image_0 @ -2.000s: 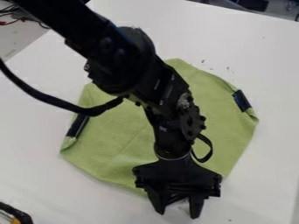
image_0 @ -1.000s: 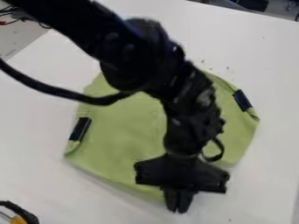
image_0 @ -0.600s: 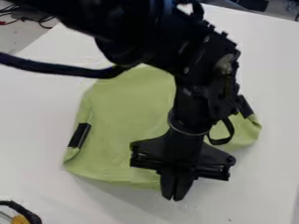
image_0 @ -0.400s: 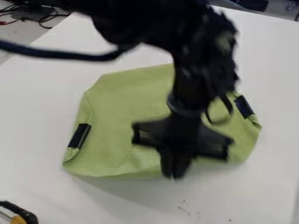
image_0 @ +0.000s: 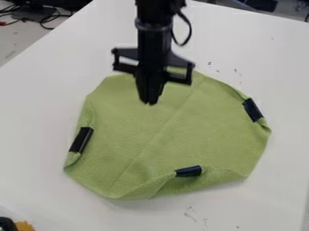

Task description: Fold the cloth from the bottom to the top

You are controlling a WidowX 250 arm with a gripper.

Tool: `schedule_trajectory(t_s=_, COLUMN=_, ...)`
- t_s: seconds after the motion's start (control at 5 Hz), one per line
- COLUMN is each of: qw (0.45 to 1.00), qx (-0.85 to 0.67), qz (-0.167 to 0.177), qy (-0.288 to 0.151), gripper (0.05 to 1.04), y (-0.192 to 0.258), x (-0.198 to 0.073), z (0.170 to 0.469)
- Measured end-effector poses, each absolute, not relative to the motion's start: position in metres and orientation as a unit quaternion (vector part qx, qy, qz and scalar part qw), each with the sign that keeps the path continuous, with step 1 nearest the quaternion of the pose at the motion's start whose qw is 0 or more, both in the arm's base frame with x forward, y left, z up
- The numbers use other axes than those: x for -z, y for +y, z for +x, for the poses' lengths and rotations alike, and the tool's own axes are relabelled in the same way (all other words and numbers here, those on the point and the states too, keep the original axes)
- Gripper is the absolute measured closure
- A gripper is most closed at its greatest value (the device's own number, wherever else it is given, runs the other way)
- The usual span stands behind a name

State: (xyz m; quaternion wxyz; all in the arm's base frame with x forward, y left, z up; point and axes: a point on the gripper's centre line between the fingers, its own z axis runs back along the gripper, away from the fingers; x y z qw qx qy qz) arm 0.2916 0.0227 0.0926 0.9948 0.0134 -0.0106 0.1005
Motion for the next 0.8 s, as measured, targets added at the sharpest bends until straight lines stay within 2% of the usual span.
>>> schedule_trajectory(t_s=0.2, qw=0.997, qx=-0.075, qz=0.001, qy=-0.015, gripper=1.031, y=0.056, x=-0.082, z=0.314)
schedule_trajectory(t_s=0.4, qw=0.998, qx=-0.064, qz=-0.008, qy=-0.025, gripper=1.009, y=0.052, x=-0.074, z=0.318)
schedule_trajectory(t_s=0.6, qw=0.998, qx=-0.064, qz=-0.013, qy=-0.023, gripper=0.862, y=0.044, x=-0.059, z=0.31)
schedule_trajectory(t_s=0.8, qw=0.998, qx=-0.061, qz=-0.018, qy=-0.025, gripper=0.606, y=0.028, x=-0.054, z=0.307)
